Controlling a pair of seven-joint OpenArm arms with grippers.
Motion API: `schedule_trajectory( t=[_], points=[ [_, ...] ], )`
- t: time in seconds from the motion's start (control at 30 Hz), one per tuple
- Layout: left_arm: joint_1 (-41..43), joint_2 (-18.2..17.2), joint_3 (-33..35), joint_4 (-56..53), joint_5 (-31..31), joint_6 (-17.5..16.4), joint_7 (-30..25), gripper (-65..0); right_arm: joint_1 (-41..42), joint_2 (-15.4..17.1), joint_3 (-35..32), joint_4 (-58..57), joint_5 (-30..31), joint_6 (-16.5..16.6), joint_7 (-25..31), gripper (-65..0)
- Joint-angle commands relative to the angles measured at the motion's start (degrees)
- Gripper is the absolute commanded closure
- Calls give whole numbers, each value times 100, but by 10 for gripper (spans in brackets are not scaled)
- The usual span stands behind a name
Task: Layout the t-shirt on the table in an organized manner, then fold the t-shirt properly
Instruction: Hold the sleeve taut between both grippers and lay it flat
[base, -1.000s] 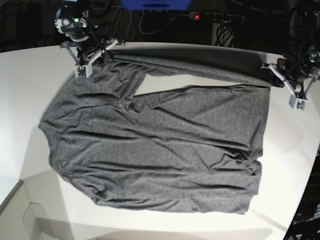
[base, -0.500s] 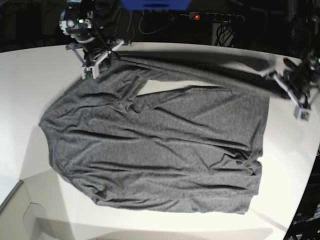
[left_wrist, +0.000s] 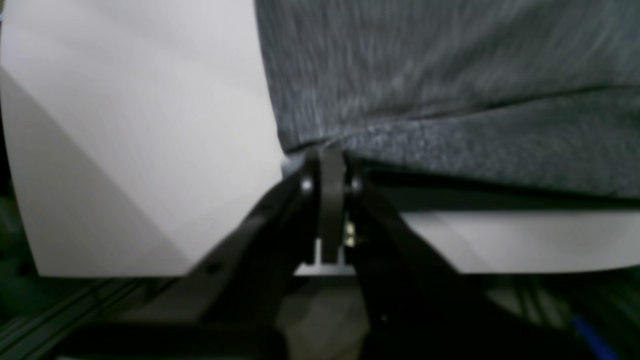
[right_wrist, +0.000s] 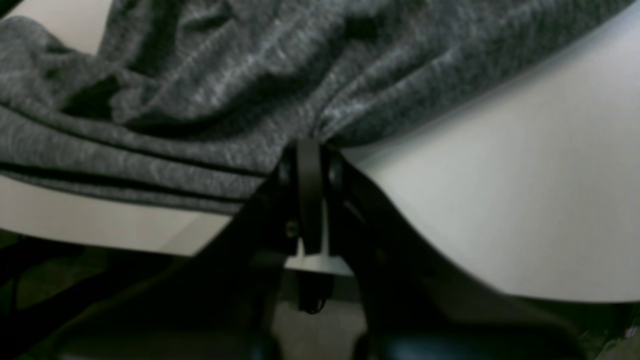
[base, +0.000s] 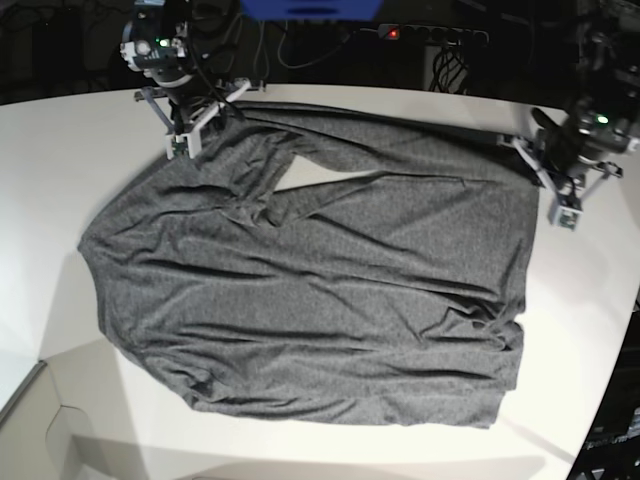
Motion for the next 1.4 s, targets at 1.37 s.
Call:
schedule_trajectory(
  t=[1.37],
  points=[
    [428,145,153,-496,783,-1452,-62,-1,123,172,12,-50,-101,-4,-222,0]
  ],
)
